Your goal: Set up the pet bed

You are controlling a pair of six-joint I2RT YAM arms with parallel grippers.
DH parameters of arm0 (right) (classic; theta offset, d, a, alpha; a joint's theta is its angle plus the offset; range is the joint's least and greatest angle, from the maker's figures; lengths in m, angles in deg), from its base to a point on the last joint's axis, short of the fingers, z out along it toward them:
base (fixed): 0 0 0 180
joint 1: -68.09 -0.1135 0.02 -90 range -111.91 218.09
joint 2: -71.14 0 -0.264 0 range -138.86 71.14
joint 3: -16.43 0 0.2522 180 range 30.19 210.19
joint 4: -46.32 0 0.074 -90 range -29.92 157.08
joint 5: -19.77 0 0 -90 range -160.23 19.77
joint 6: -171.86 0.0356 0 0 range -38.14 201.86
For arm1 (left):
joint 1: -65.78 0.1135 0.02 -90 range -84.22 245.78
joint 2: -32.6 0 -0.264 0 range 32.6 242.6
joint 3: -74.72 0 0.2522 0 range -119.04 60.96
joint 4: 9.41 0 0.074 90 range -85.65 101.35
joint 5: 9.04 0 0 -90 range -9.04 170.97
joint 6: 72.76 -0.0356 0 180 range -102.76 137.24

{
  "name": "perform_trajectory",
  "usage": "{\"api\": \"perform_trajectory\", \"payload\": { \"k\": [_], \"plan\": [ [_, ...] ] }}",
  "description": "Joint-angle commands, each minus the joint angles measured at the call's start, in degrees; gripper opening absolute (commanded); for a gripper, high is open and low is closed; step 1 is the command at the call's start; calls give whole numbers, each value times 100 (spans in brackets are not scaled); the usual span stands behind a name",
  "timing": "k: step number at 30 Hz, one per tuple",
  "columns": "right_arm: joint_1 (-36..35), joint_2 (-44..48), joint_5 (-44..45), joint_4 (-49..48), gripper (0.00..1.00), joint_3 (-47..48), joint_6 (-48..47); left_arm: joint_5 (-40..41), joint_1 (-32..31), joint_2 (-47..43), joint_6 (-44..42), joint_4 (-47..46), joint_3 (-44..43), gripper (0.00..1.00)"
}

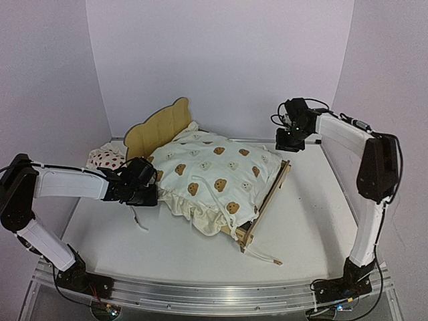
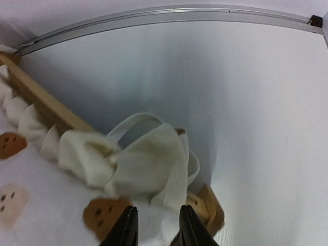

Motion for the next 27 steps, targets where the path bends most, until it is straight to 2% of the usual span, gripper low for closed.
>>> {"api": "perform_trajectory", "payload": {
  "k": [1, 6, 10, 16, 21, 24, 27],
  "plan": [
    [265, -934, -735, 151, 24, 1021, -415, -188, 26, -46, 60, -188, 109, 31],
    [330, -1603, -1256, 245, 17, 1698, -564, -265, 26, 8, 98, -294, 142, 31],
    [340, -1617, -1950, 439, 16, 1556, -678, -316, 26, 70, 81, -375, 101, 30],
    [363, -853, -2902, 590, 17, 451, -912, -272, 41, 387, -179, -395, -372, 31],
    [363, -76, -3708, 579, 22, -724, -877, -351, 145, 894, -471, -394, -1076, 30],
    [333, 466, -3841, 520, 23, -1546, -711, -467, 259, 1187, -643, -422, -1498, 30],
    [182, 1089, -4029, -36, 23, -2499, -228, -727, 403, 1537, -828, -476, -1935, 30]
  ]
}}
